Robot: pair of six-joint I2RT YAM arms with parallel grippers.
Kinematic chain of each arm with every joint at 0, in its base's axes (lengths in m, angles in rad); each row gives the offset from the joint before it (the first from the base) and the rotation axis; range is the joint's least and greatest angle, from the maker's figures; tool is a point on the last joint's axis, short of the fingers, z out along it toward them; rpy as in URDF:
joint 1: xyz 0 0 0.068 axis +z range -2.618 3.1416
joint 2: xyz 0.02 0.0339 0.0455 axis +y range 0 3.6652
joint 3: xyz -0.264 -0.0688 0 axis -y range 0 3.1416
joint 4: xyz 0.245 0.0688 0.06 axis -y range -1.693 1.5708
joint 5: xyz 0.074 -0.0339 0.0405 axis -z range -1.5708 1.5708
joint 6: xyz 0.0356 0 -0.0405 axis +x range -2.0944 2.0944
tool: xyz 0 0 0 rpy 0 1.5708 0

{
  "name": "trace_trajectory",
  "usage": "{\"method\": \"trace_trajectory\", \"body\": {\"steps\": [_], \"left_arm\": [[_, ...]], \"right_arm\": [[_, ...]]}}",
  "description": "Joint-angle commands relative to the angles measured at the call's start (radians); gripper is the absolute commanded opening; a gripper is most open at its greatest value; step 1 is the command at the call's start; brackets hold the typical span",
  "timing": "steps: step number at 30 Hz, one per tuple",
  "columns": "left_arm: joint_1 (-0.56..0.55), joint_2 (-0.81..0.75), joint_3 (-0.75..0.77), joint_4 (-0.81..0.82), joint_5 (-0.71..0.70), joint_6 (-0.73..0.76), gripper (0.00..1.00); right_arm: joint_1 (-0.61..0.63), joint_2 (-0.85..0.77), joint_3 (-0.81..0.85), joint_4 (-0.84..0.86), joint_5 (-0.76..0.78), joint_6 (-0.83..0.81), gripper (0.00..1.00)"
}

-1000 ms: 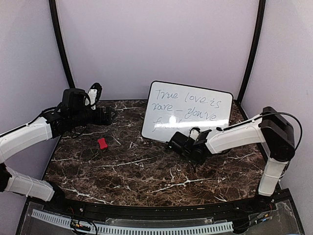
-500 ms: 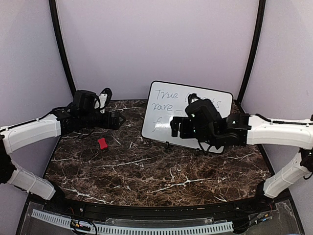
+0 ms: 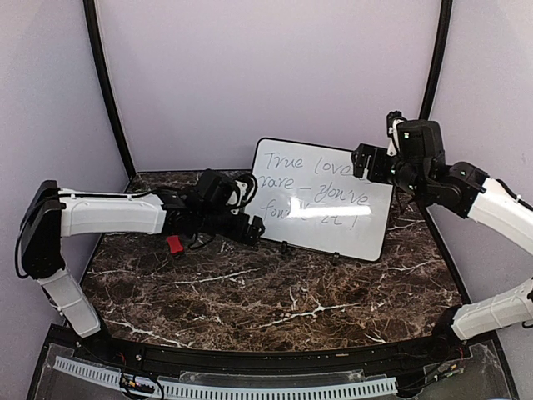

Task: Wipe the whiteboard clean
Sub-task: Move the whiteboard to the center of the board.

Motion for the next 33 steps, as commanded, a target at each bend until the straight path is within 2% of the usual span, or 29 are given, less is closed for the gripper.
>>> {"method": "trace_trajectory", "body": {"steps": [1, 6, 14, 33], "left_arm": [[-0.063, 0.115, 0.103, 0.009, -0.091, -0.021, 0.98], [-0.073, 0.205, 0.133, 0.049, -0.072, -0.082, 0.91], [-0.096, 0.310, 0.182, 0.067, -0.091, -0.107, 0.89], [-0.122, 0.393, 0.247, 0.078, -0.099, -0.148, 0.75]], "right_arm": [[-0.045, -0.060, -0.005, -0.018, -0.030, -0.040, 0.99], [-0.081, -0.102, -0.045, -0.019, -0.055, -0.032, 0.99], [-0.113, -0.117, -0.059, -0.018, -0.052, -0.043, 0.99], [-0.148, -0.103, -0.072, -0.005, -0.066, -0.040, 0.99]]}}
